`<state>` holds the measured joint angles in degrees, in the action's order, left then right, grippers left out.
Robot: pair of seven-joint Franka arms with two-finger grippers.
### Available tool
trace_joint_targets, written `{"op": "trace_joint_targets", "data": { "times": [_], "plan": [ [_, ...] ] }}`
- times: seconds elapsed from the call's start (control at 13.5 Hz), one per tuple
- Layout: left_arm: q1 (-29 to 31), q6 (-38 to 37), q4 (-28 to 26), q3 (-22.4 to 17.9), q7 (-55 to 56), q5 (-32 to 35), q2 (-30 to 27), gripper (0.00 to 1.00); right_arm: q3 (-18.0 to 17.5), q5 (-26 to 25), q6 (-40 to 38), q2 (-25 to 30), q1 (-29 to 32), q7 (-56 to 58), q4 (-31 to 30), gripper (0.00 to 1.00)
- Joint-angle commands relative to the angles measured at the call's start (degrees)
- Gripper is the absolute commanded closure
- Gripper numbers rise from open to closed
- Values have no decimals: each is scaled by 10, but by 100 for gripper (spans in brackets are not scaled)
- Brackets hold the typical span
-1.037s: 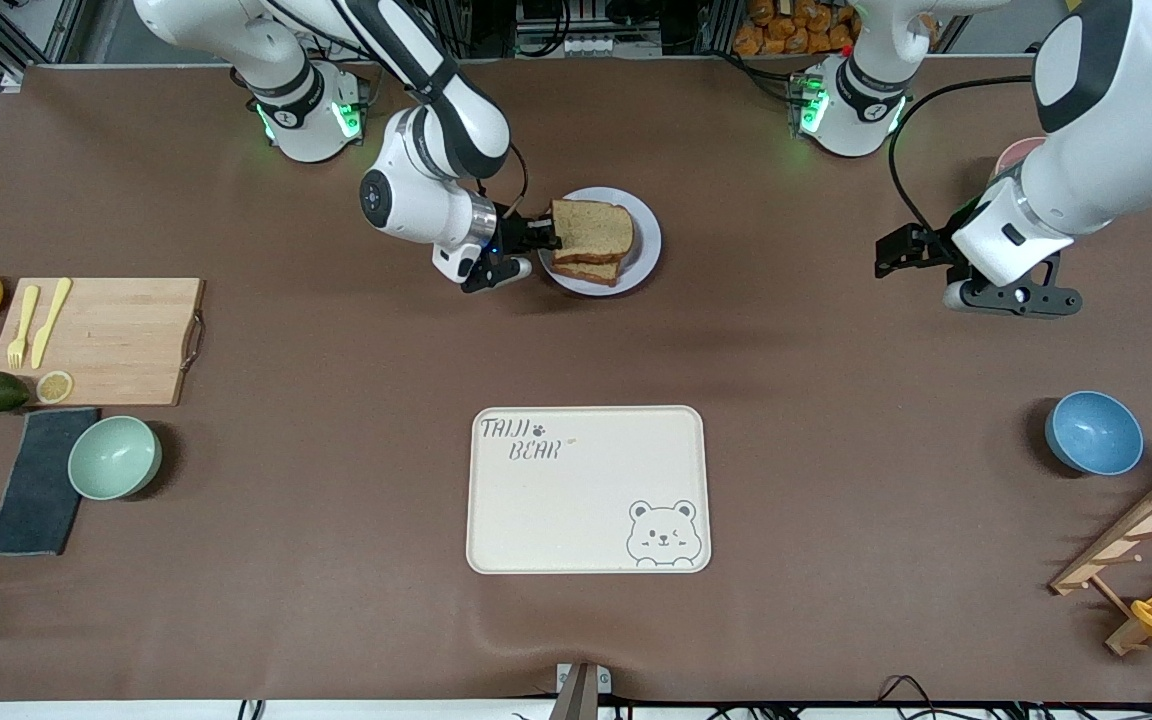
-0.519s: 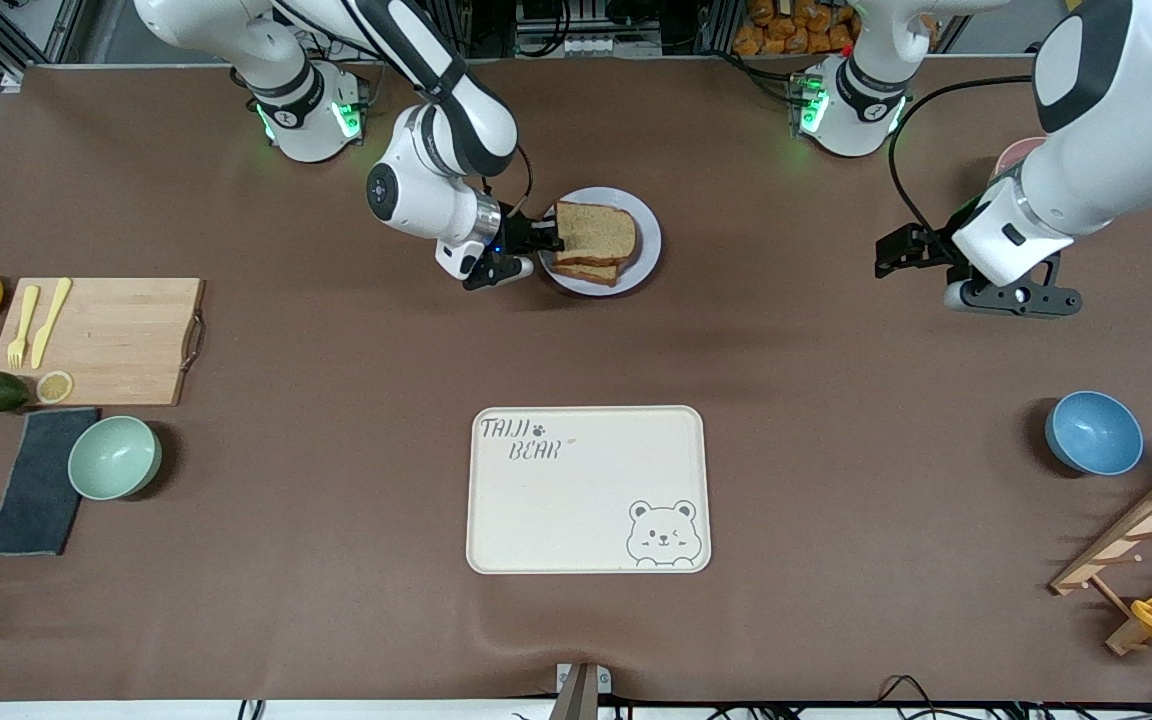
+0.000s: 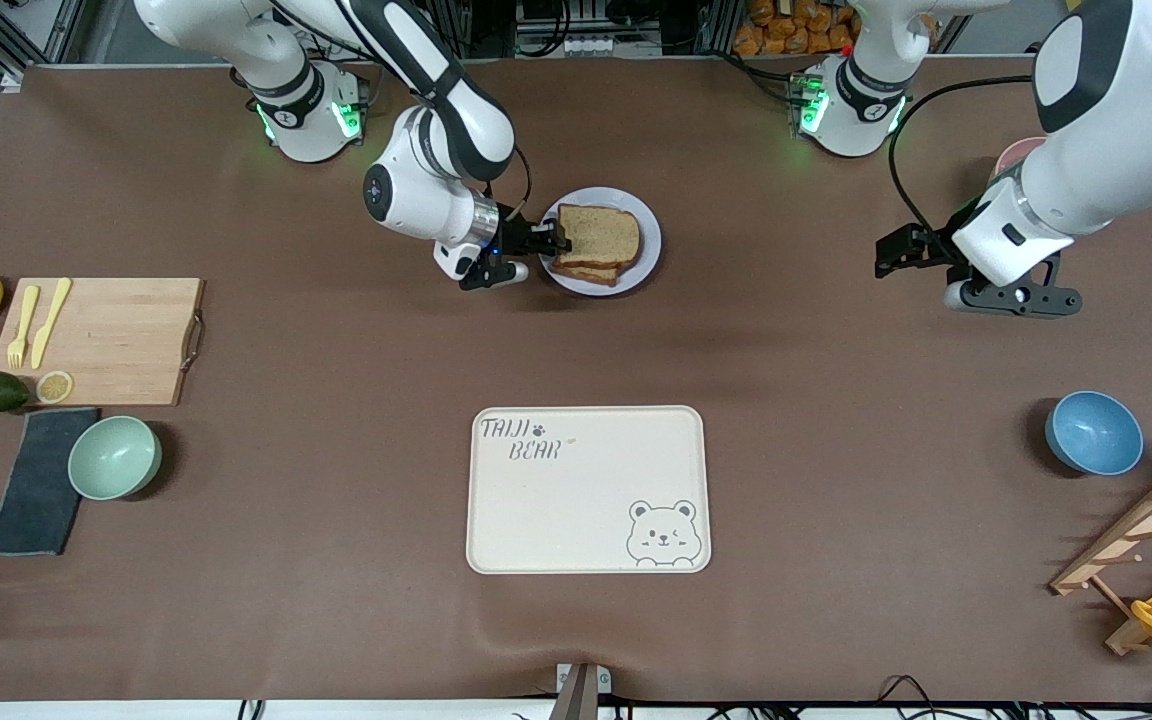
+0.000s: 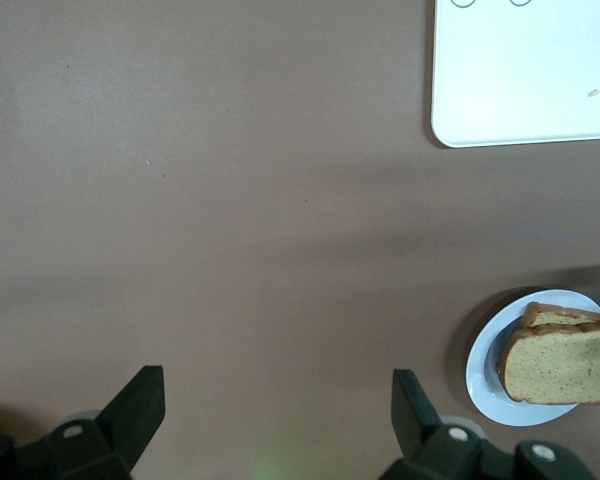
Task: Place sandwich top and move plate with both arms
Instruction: 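Lower the bread onto the egg toast and open the right gripper, then withdraw the right gripper while the left gripper reaches toward the plate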
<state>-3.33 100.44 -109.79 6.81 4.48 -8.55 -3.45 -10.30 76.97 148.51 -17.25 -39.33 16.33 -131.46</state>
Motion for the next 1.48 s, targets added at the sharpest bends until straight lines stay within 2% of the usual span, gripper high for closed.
{"op": "trace_joint_targets", "data": {
  "times": [0.0, 0.22, 0.59, 0.74, 0.96, 1.19, 1.41],
  "plan": [
    [4, -2, -2, 3, 6, -3, -2, 0, 4, 14, 2, 0, 0, -7, 7, 53],
    [4, -2, -2, 3, 6, -3, -2, 0, 5, 14, -1, 7, 7, -23, 9, 53],
    [4, -2, -10, 3, 5, -8, 8, 0, 6, 1, -5, 4, 62, -23, 39, 48],
    [3, -1, -14, 6, 4, -10, 27, 0, 6, -36, -17, -2, 100, -23, 61, 48],
    [-1, -2, -20, 14, 4, -38, 60, 0, 6, -87, -80, -7, 171, -23, 88, 49],
    [0, 4, -33, 31, 4, -57, 86, 0, 6, -170, -127, -5, 240, -24, 96, 50],
    [0, 28, -62, 32, 4, -122, 93, 0, 7, -263, -235, 3, 338, -24, 127, 50]
  ]
}}
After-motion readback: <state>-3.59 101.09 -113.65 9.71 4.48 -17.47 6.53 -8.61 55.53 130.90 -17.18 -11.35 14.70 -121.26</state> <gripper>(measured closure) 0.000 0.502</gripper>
